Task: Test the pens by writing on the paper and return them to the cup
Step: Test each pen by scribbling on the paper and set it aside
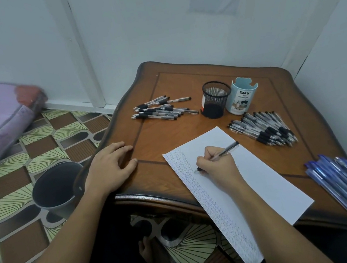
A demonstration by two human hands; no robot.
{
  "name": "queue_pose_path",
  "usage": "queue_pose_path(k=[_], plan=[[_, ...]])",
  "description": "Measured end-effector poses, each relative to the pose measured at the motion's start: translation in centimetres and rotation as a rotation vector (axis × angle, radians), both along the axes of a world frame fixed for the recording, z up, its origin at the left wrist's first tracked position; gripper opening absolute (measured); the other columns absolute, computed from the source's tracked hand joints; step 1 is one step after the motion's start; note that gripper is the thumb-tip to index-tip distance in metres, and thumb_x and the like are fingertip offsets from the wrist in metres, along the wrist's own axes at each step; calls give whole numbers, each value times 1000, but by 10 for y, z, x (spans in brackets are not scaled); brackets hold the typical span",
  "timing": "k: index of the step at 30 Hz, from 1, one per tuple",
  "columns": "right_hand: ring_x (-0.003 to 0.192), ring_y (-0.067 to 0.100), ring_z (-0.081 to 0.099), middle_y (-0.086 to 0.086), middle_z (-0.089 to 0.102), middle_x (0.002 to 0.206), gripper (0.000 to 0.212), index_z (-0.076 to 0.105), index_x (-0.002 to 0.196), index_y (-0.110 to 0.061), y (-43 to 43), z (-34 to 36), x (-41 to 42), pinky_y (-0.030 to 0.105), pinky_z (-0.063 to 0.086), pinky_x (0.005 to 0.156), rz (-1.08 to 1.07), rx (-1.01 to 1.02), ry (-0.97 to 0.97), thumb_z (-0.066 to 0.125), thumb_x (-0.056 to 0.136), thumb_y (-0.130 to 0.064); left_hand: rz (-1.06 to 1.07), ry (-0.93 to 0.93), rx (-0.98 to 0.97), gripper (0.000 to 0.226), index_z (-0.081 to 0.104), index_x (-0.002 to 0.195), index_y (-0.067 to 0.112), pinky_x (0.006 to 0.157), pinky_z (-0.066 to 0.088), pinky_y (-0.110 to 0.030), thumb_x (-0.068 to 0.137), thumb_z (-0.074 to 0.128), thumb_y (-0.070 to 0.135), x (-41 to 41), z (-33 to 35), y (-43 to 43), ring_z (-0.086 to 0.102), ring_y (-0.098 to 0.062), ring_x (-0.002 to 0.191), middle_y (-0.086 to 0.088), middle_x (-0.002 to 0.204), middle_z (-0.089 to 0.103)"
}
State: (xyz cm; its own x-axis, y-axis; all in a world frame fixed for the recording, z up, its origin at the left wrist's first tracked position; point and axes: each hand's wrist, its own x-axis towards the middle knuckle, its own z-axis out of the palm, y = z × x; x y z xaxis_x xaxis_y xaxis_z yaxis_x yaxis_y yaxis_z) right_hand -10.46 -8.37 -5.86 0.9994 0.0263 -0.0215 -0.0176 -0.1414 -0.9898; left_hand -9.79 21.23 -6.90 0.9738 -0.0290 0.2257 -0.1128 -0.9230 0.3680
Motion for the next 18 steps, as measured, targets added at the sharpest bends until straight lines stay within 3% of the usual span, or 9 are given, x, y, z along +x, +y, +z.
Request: queue_pose_path(k=[10,14,18], plan=[[55,12,29,10,25,64,42,28,59,-3,2,2,-3,24,29,52,17,-25,-20,62,83,4,-6,-6,0,67,63,127,31,109,33,-39,78,37,69,-1,2,-1,47,-16,128,7,138,54],[56,12,30,9,22,64,45,29,57,-14,0,1,-2,27,31,55,22,-23,0,61,82,3,-3,-16,-12,65,64,126,30,109,32,-37,78,40,66,-1,2,-2,48,-16,127,6,137,55],[54,12,33,7,27,59,42,33,58,-12,1,2,-2,23,33,52,14,-54,-8,63,85,1,2,-12,-11,61,64,126,30,109,32,-38,80,44,64,-1,1,-1,48,-16,127,6,138,55]])
